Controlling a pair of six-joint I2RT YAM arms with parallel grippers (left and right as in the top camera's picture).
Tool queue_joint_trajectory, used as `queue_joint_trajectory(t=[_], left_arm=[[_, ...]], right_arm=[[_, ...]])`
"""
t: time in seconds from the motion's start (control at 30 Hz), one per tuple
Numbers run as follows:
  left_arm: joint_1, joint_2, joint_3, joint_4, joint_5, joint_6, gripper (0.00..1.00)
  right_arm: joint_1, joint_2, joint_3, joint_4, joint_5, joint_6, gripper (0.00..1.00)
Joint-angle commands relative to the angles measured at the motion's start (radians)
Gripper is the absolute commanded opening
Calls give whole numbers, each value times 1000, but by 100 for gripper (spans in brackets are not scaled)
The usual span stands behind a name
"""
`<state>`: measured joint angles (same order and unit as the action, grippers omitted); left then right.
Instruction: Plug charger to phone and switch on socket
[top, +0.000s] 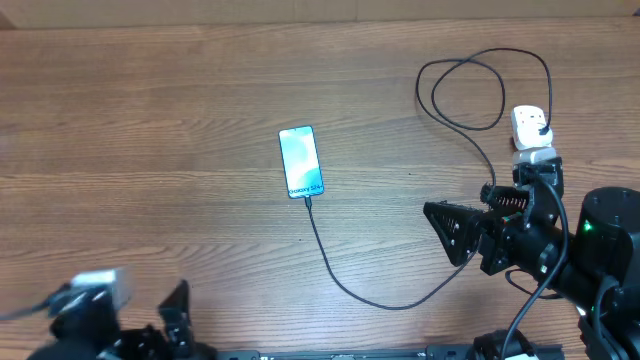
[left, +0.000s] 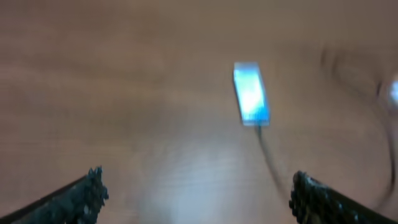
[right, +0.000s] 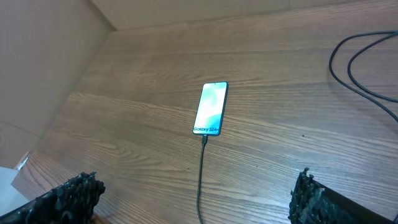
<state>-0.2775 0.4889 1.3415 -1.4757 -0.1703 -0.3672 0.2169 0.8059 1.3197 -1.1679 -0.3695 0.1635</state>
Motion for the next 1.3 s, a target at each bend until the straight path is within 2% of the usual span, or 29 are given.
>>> queue_joint_trajectory(t=[0.0,0.2,0.43,0.57,0.77,0.93,1.07,1.27], left_arm=[[109,-111,-103,177,-59,11,100],[233,-243,-409,539,-8,16,100],[256,-345,-785,1038,88,16,100],[270,-395,-937,1214,93,-17,100],[289,-486,-1104,1338,93,-61,100],[291,-486,-1176,1398,93,-64,100],[291,-486,-1265,1482,89,-113,99],[290,-486,-1337,1448,81,-190,99]], right_arm=[[5,-4,3,2,-2,-5,100],[5,-4,3,2,-2,-5,100],[5,-4,3,2,-2,-5,100],[5,-4,3,2,-2,-5,100],[5,-4,3,2,-2,-5,100],[5,-4,3,2,-2,-5,100],[5,-4,3,2,-2,-5,100],[5,-4,3,2,-2,-5,100]])
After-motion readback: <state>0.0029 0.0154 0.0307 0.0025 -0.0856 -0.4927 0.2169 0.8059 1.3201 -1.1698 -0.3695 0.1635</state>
